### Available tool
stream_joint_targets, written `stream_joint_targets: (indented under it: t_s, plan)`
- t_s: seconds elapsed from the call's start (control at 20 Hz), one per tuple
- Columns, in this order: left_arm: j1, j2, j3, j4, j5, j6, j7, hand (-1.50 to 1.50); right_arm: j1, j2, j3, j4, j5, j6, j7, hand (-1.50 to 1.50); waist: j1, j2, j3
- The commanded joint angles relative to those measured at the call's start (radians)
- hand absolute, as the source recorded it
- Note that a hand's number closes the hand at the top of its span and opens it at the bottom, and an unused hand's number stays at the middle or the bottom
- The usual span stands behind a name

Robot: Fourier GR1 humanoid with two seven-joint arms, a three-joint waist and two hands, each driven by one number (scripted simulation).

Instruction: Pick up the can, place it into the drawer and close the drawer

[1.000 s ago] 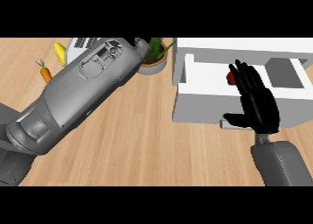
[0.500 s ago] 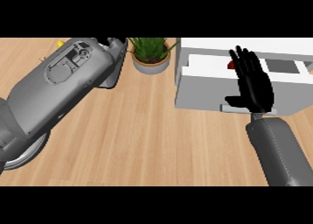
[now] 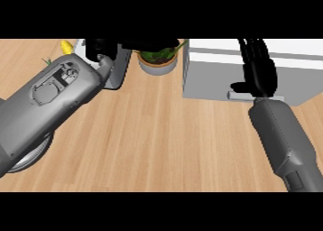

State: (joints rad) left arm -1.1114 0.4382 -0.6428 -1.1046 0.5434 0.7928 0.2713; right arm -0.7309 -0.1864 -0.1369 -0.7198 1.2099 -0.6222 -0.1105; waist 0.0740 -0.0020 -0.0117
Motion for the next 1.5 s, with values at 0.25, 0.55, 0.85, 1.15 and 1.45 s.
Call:
stream_joint_targets:
  t_s: [0.25,0.55,0.85,1.15,1.45]
  plan:
    - [0.136,0.07,0.029,-0.116,-0.018,-0.03,-0.004,-1.5,-0.203,-0.002,-0.072,0.306,-0.012,-0.117,-0.033,-1.5,0.005,0.023,0.014]
    - [0.181,0.088,0.009,-0.204,-0.053,-0.016,0.009,-1.5,-0.308,-0.04,-0.101,0.405,-0.004,-0.112,-0.015,-1.5,0.021,0.027,0.014]
    - [0.227,0.112,0.042,-0.234,-0.049,-0.032,0.0,-1.5,-0.374,-0.035,-0.125,0.448,-0.02,-0.112,-0.018,-1.5,0.027,0.031,0.014]
    - [0.279,0.1,0.043,-0.258,-0.062,-0.042,-0.041,-1.5,-0.429,0.001,-0.171,0.46,-0.071,-0.087,-0.038,-1.5,0.031,0.036,0.015]
    - [0.304,0.118,0.046,-0.278,-0.076,-0.024,-0.024,-1.5,-0.435,0.049,-0.304,0.409,-0.248,-0.037,-0.212,-1.5,0.015,0.025,0.017]
